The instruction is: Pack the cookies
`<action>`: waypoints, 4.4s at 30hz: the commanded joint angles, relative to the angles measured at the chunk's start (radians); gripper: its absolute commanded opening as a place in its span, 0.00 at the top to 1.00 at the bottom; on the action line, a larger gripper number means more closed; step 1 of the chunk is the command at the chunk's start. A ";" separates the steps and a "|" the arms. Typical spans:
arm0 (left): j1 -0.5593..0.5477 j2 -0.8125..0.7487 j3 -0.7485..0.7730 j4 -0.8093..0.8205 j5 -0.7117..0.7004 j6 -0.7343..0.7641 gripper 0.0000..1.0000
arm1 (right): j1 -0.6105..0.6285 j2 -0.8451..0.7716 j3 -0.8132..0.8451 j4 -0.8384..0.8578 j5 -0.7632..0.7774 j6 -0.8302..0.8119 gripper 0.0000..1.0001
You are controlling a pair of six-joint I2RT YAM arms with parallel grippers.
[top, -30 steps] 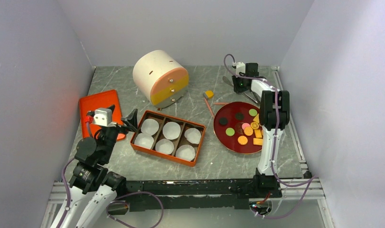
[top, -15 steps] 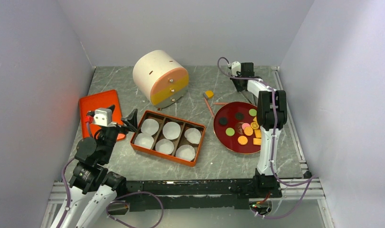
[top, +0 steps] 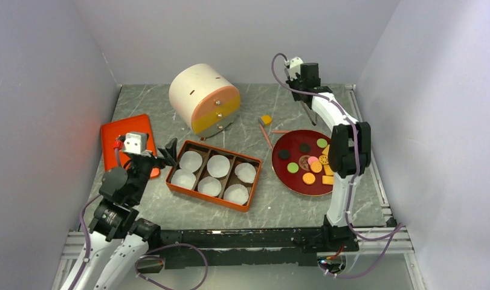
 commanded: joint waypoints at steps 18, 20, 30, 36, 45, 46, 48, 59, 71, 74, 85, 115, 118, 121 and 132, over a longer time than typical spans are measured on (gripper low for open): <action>0.006 0.179 0.144 -0.132 0.178 -0.263 0.03 | 0.311 -0.606 -0.542 0.124 -0.045 0.476 1.00; 0.006 0.173 0.125 -0.108 0.204 -0.310 0.03 | 0.345 -0.636 -0.566 0.130 -0.043 0.494 1.00; 0.006 0.247 0.056 0.034 0.301 -0.529 0.03 | 0.530 -0.734 -0.673 0.225 -0.032 0.567 1.00; 0.006 0.320 0.042 0.158 0.345 -0.638 0.03 | 0.649 -0.742 -0.693 0.256 0.020 0.591 1.00; -0.013 0.422 -0.039 0.367 0.378 -0.808 0.03 | 0.778 -0.706 -0.677 0.315 0.070 0.595 1.00; -0.018 0.428 -0.042 0.371 0.361 -0.816 0.03 | 0.788 -0.701 -0.673 0.313 0.076 0.594 1.00; -0.028 0.435 -0.044 0.377 0.325 -0.826 0.03 | 0.805 -0.695 -0.666 0.311 0.090 0.594 1.00; -0.167 0.498 -0.064 0.410 0.151 -0.867 0.14 | 0.850 -0.679 -0.656 0.321 0.123 0.607 1.00; -0.274 0.565 -0.096 0.456 0.034 -0.946 0.38 | 0.851 -0.686 -0.682 0.368 0.108 0.651 1.00; -0.287 0.583 -0.096 0.462 0.029 -0.948 0.43 | 0.852 -0.685 -0.684 0.377 0.106 0.657 1.00; -0.300 0.627 -0.112 0.509 0.044 -0.996 0.64 | 0.853 -0.696 -0.710 0.402 0.103 0.663 1.00; -0.299 0.529 -0.110 0.461 -0.075 -1.145 0.95 | 0.852 -0.917 -0.787 0.194 0.186 0.594 0.00; -0.300 0.524 -0.118 0.475 -0.080 -1.147 0.95 | 0.852 -0.931 -0.795 0.141 0.200 0.604 0.00; -0.300 0.521 -0.120 0.473 -0.080 -1.153 0.95 | 0.851 -0.938 -0.817 0.112 0.220 0.618 0.00; -0.300 0.512 -0.135 0.506 -0.047 -1.190 0.95 | 0.852 -0.893 -0.879 0.190 0.180 0.669 0.00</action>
